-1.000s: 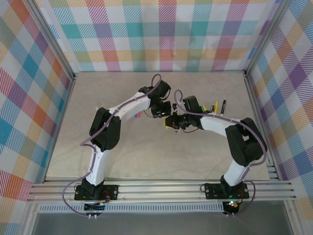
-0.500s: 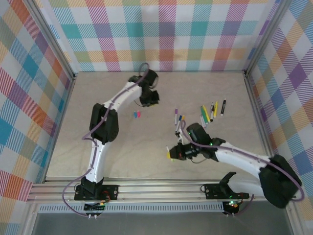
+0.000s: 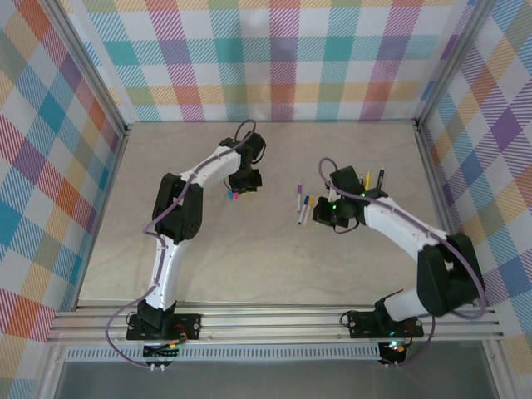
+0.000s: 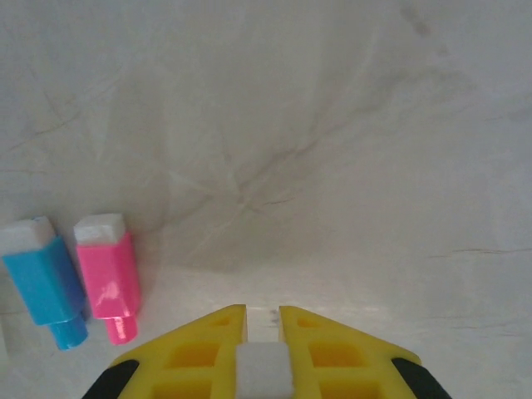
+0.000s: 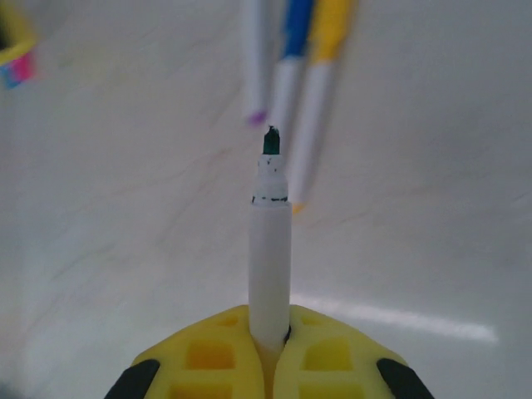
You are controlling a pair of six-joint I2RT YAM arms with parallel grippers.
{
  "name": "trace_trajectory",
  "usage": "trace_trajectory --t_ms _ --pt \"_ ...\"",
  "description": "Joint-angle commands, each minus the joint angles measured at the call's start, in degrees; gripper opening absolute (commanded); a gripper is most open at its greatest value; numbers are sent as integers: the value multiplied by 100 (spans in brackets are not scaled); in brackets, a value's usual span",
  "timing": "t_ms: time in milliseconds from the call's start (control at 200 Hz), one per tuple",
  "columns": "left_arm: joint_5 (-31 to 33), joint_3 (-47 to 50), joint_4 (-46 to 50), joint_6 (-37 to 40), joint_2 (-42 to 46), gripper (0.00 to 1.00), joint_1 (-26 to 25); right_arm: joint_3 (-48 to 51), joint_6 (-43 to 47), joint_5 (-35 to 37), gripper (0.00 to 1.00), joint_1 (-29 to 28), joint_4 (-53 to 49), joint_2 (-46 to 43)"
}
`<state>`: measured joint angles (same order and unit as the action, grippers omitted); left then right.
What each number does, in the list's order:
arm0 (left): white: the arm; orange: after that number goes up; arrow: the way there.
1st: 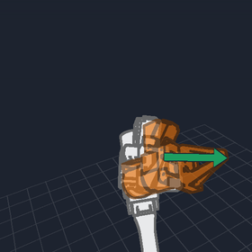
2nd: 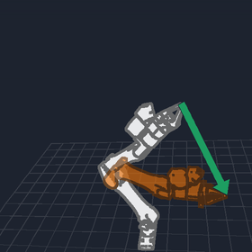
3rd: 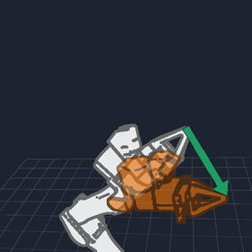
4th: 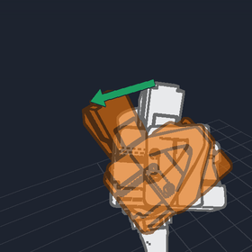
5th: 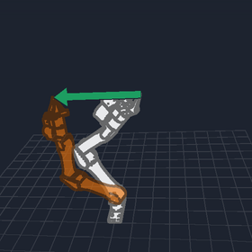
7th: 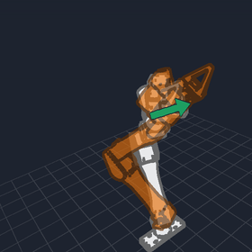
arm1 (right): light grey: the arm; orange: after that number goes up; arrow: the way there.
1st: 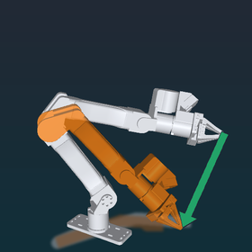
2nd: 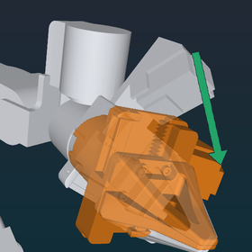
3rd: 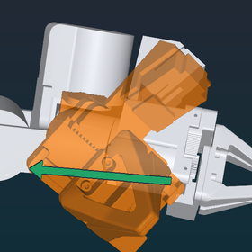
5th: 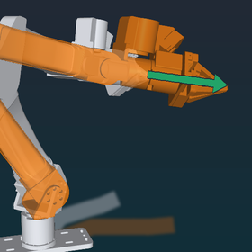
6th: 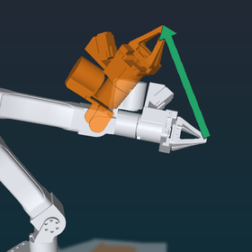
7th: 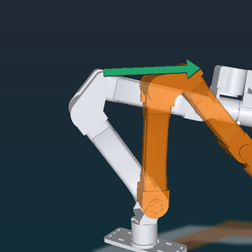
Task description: Open the pen caps
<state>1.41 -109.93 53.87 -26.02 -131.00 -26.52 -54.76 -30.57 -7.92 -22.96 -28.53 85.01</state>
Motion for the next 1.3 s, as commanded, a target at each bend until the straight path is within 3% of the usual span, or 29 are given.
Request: trace_trajectory --t_ms 0,185,325,445,565,865,1050,1200,1295 --pt "176 231 16 94 297 0 86 -395 698 887 0 253 -575 653" --pt "68 245 32 82 99 0 129 -998 931 1095 0 498 -521 1516" --pt "27 182 71 90 -14 16 131 -1412 1104 1488 6 515 -769 1974" --pt "35 157 80 100 -12 23 130 -1706 1099 1884 19 513 -1154 2232" --pt "57 68 127 127 -28 24 130 -1832 1085 2192 28 519 -1411 2361" --pt "160 -132 282 135 92 24 130 -1937 1007 2587 29 495 -1727 2246" --pt "193 -187 352 133 430 24 122 -1854 957 1996 30 444 -1616 1441" --pt "95 -193 244 80 750 24 82 -1611 837 858 34 415 -1128 616" --pt "-395 115 -322 -54 1020 24 60 -1008 516 46 38 415 -304 69"
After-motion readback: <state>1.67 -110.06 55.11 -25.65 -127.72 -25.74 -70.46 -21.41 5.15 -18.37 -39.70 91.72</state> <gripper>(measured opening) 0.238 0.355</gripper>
